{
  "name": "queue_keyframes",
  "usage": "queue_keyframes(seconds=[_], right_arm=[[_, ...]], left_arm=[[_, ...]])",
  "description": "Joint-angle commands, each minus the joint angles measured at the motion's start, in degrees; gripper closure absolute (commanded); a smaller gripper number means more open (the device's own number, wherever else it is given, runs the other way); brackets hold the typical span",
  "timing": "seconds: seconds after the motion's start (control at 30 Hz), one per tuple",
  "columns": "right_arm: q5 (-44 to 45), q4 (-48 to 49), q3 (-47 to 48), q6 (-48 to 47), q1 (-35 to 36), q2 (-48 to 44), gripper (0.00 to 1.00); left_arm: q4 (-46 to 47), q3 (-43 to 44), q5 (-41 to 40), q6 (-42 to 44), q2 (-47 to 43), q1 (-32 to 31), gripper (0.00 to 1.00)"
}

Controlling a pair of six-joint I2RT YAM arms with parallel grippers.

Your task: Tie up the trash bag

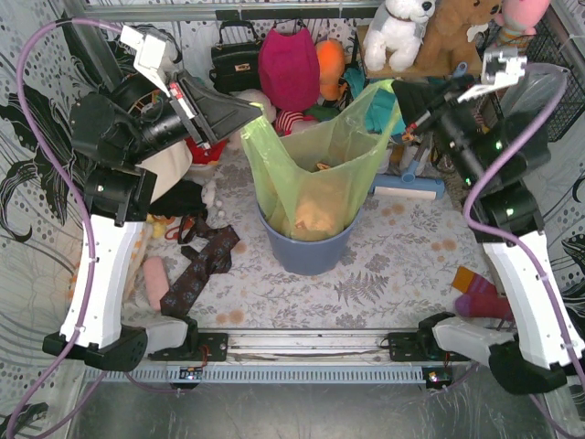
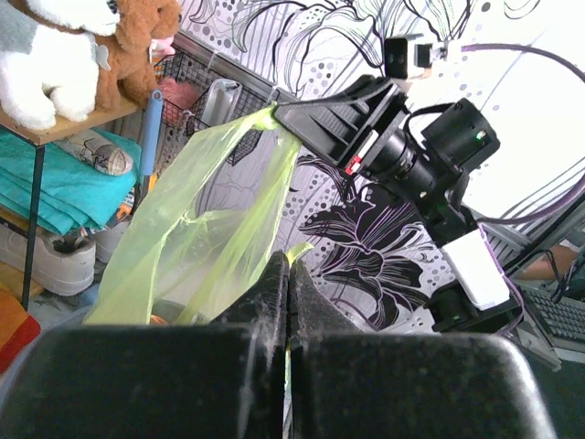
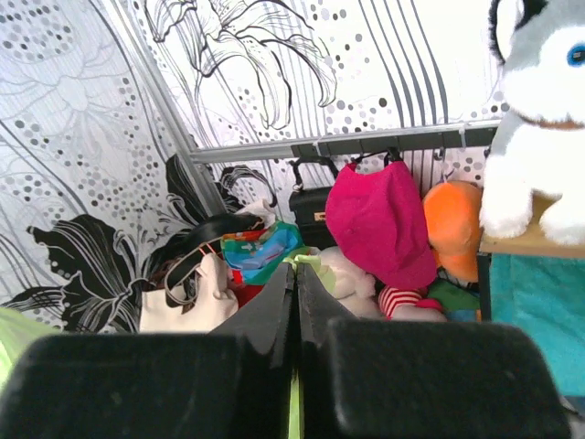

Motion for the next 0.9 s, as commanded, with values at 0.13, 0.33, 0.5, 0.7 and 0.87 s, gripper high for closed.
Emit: queue_keyframes(seconds=[0.13,0.33,0.5,0.7,0.87], right_arm=[[0.52,25.79,-24.65,6.03,0.24,-13.57,1.0],[-1.14,12.85,-17.3,1.91,0.24,-13.67,0.62],[-8.23,4.76,-5.41,1.34,0.24,-9.07,0.56],[-17.39,9.65,-3.04,12.69,1.35,-2.92,0.62],[-10.13,15.93,-9.96,14.32,11.07,-0.07,0.63]], left_arm=[[23.18,-13.52,6.56,-5.23,-7.3,-0.19,1.0],[30.2,-21.03,6.56,-8.09,-10.74,-0.12,1.0],[33.63,-22.1,6.13,-9.48,-10.53,-0.15,1.0],[40.74,-21.54,6.75,-12.52,-9.29,-0.19,1.0],[42.9,-22.19,6.39,-14.03,-8.19,-0.13,1.0]])
